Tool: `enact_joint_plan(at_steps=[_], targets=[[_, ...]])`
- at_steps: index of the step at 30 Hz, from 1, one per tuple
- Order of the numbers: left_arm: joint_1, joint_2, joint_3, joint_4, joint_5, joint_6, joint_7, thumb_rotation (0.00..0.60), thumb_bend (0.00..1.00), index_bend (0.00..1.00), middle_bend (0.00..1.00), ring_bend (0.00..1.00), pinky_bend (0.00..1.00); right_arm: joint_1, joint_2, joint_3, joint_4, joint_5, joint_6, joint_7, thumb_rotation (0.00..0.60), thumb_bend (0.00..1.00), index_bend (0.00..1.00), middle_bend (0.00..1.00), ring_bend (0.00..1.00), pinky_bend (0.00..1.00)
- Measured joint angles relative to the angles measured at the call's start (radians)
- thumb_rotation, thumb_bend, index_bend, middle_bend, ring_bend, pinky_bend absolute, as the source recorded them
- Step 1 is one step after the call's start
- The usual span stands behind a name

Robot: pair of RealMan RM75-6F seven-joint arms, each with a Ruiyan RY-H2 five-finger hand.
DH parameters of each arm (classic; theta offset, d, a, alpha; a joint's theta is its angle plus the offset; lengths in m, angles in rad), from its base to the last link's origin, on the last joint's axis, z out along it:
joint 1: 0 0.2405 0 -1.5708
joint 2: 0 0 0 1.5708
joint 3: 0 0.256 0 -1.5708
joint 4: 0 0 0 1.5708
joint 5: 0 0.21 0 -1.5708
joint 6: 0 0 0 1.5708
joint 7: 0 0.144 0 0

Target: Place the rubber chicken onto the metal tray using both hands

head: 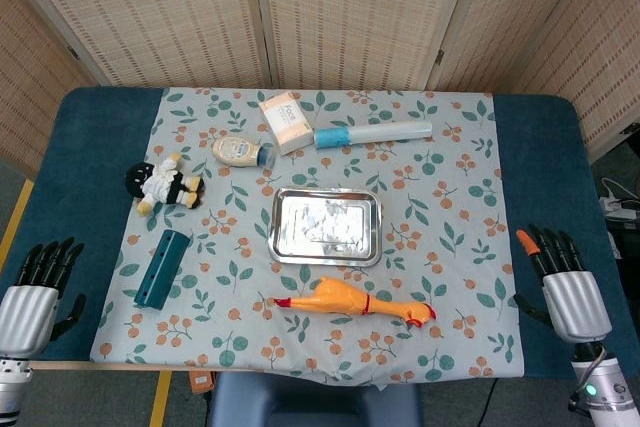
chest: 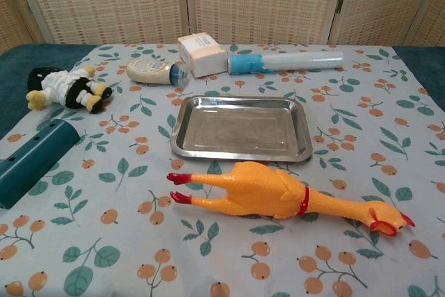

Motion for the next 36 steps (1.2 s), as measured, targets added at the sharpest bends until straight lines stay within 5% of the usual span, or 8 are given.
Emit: enact_joint_plan(at_steps=[13,22,36], targets=[[-0.025,0.003,0.009,-0.025,0.001,-0.054,0.001,0.6,0.45,0.0,0.0,0.0,0.04,0.01,0.008,-0.027,-0.043,0.029,-0.091,0.019,0.6,0.16,0.0,0.0,0.0,0.0],[-0.027,0.001,0.028,0.023,0.004,-0.076,-0.043,0.6,0.45,0.0,0.0,0.0,0.04,0.106,-0.026,-0.043,-0.146,0.064,-0.315,-0.054,0.6,0.16,0.0,0.0,0.0,0.0],[-0.049,0.063,0.033,-0.053,0.014,-0.1,-0.116,0.6,0.45,0.0,0.0,0.0,0.04,0.203,-0.321,0.002,-0.199,0.25,-0.411,-0.398,0.6,0.17,0.29,0.0,0.0,0.0]])
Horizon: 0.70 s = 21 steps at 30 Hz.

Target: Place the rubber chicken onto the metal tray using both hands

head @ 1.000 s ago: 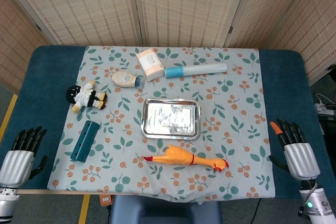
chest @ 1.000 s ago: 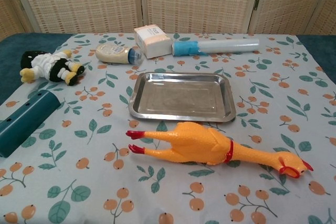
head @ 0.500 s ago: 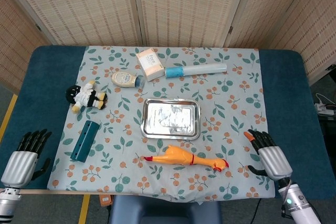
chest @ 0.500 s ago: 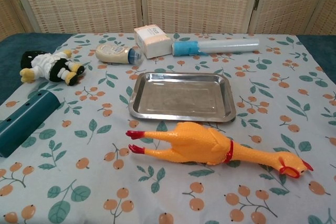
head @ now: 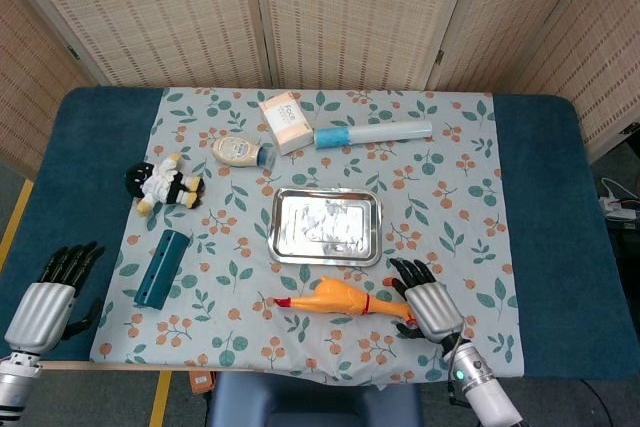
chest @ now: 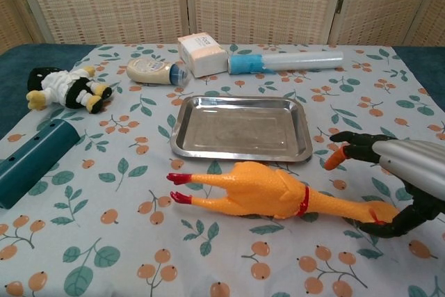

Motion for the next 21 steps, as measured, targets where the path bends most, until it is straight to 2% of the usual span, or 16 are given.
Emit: enact_joint_plan(at_steps=[4,10,17,19,21], targets=[[0.004,0.008,0.005,0.01,0.011,0.012,-0.032,0.6,0.45,0.0,0.0,0.0,0.04,0.017,-0.055,0.013,0.014,0.054,0.0,-0.064,0.6,0.18,0.29,0.0,0.0,0.0],[0.007,0.017,0.008,0.021,0.019,0.024,-0.063,0.6,0.45,0.0,0.0,0.0,0.04,0.043,-0.096,0.031,0.041,0.124,-0.006,-0.112,0.6,0.22,0.37,0.0,0.0,0.0],[0.005,0.018,0.006,0.022,0.01,0.018,-0.069,0.6,0.45,0.0,0.0,0.0,0.04,0.061,-0.118,0.027,0.061,0.168,-0.005,-0.16,0.6,0.26,0.58,0.08,0.0,0.01],[0.005,0.018,0.007,0.025,0.009,0.018,-0.073,0.6,0.45,0.0,0.0,0.0,0.04,0.064,-0.121,0.027,0.06,0.178,0.002,-0.173,0.6,0.27,0.64,0.14,0.02,0.07],[0.005,0.019,0.006,0.026,0.006,0.018,-0.074,0.6,0.45,0.0,0.0,0.0,0.04,0.065,-0.124,0.026,0.058,0.177,0.019,-0.181,0.6,0.28,0.71,0.22,0.1,0.15]])
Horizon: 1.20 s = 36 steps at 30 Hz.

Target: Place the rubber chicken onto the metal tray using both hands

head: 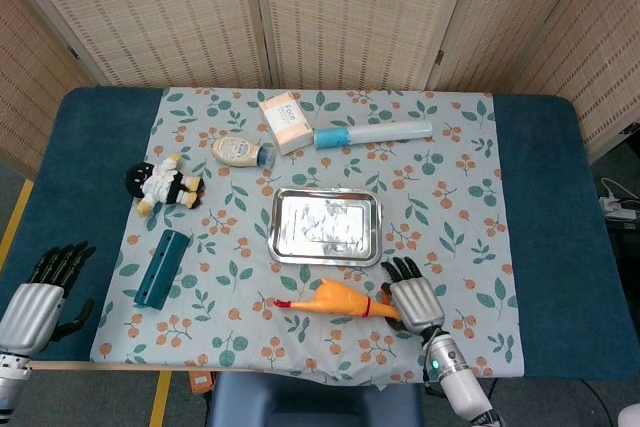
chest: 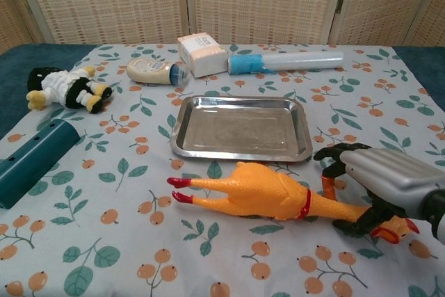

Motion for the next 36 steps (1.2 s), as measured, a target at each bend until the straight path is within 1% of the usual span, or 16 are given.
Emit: enact_joint_plan(at_steps=[2,4,5,6,8,11,16,20,23,26,30,33,36], targets=[[0.0,0.001,0.0,0.0,-0.003,-0.001,-0.001,0.6,0.46,0.0,0.0,0.0,0.04,-0.002,-0.003,0.0,-0.002,-0.014,0.026,-0.001,0.6,0.29,0.78,0.3,0.23,0.3],[0.001,0.001,0.002,0.002,-0.002,-0.002,-0.003,0.6,0.46,0.0,0.0,0.0,0.04,-0.005,-0.005,0.0,-0.006,-0.038,0.05,0.004,0.6,0.29,0.81,0.36,0.32,0.41],[0.0,0.001,0.002,0.002,-0.002,-0.003,-0.003,0.6,0.45,0.0,0.0,0.0,0.05,-0.006,-0.004,0.0,-0.01,-0.056,0.064,0.013,0.6,0.29,0.83,0.39,0.39,0.49],[0.0,0.001,0.003,0.003,-0.001,-0.004,-0.003,0.6,0.45,0.0,0.0,0.0,0.05,-0.007,-0.003,0.0,-0.014,-0.07,0.072,0.022,0.6,0.29,0.84,0.42,0.44,0.55],[-0.003,0.0,0.003,0.004,0.001,-0.008,-0.002,0.6,0.45,0.0,0.0,0.0,0.05,-0.008,0.003,0.0,-0.025,-0.1,0.087,0.05,0.6,0.29,0.85,0.45,0.5,0.61],[-0.009,-0.004,0.003,0.002,0.008,-0.013,0.007,0.6,0.45,0.0,0.0,0.0,0.06,-0.006,0.019,0.003,-0.041,-0.144,0.101,0.1,0.6,0.29,0.86,0.48,0.55,0.67],[-0.022,-0.023,0.014,0.017,0.066,-0.005,-0.02,0.6,0.45,0.0,0.0,0.01,0.11,0.007,0.067,0.022,-0.079,-0.179,0.103,0.169,0.6,0.29,0.89,0.52,0.6,0.73],[-0.052,-0.05,0.022,0.034,0.116,-0.01,-0.068,0.6,0.45,0.0,0.01,0.02,0.13,0.027,0.109,0.049,-0.101,-0.174,0.084,0.199,0.6,0.29,0.9,0.53,0.6,0.73],[-0.089,-0.063,0.021,0.038,0.132,-0.037,-0.108,0.6,0.45,0.0,0.01,0.02,0.14,0.036,0.125,0.061,-0.104,-0.165,0.068,0.239,0.6,0.29,0.9,0.53,0.6,0.73],[-0.135,-0.074,0.018,0.03,0.141,-0.086,-0.155,0.6,0.43,0.0,0.01,0.01,0.14,0.045,0.139,0.073,-0.101,-0.159,0.05,0.296,0.6,0.29,0.9,0.53,0.6,0.73],[-0.187,-0.088,0.012,-0.008,0.137,-0.161,-0.173,0.6,0.41,0.0,0.0,0.0,0.14,0.061,0.143,0.096,-0.082,-0.152,0.028,0.386,0.6,0.29,0.91,0.53,0.6,0.73],[-0.223,-0.097,0.005,-0.046,0.109,-0.232,-0.193,0.6,0.39,0.0,0.0,0.0,0.13,0.079,0.14,0.119,-0.054,-0.144,0.008,0.457,0.6,0.29,0.91,0.53,0.6,0.73],[-0.264,-0.107,-0.003,-0.082,0.068,-0.31,-0.233,0.6,0.37,0.0,0.0,0.0,0.12,0.102,0.129,0.142,-0.015,-0.132,-0.012,0.499,0.6,0.29,0.91,0.53,0.6,0.73]])
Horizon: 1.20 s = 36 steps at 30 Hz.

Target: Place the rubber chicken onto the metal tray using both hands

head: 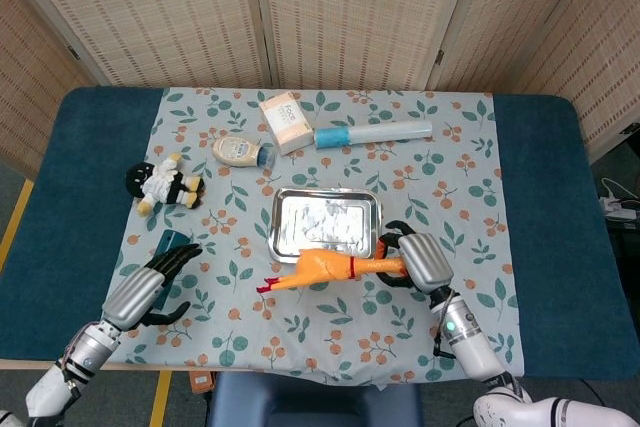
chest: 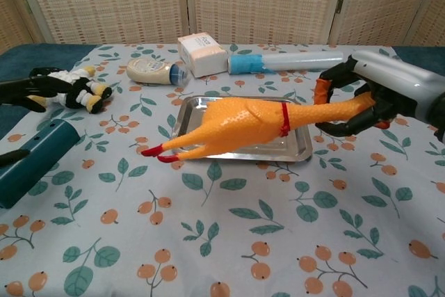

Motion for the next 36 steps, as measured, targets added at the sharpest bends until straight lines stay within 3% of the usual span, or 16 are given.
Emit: enact_joint_plan(at_steps=[6,19,36], targets=[[-0.086,-0.028,-0.043,-0.045,-0.118,-0.14,-0.096,0.6,0.36,0.0,0.0,0.0,0.11,0.046,-0.04,0.033,0.074,0.036,-0.027,0.014,0.6,0.29,0.91,0.54,0.6,0.73],[-0.178,-0.152,-0.184,-0.012,-0.419,-0.248,-0.032,0.6,0.35,0.0,0.0,0.0,0.11,0.103,-0.117,0.066,0.152,0.069,-0.031,0.015,0.6,0.29,0.91,0.54,0.6,0.73],[-0.212,-0.121,-0.224,-0.117,-0.534,-0.278,0.042,0.6,0.36,0.0,0.0,0.0,0.11,0.214,-0.331,0.118,0.228,0.131,0.007,-0.12,0.6,0.29,0.92,0.54,0.6,0.73]])
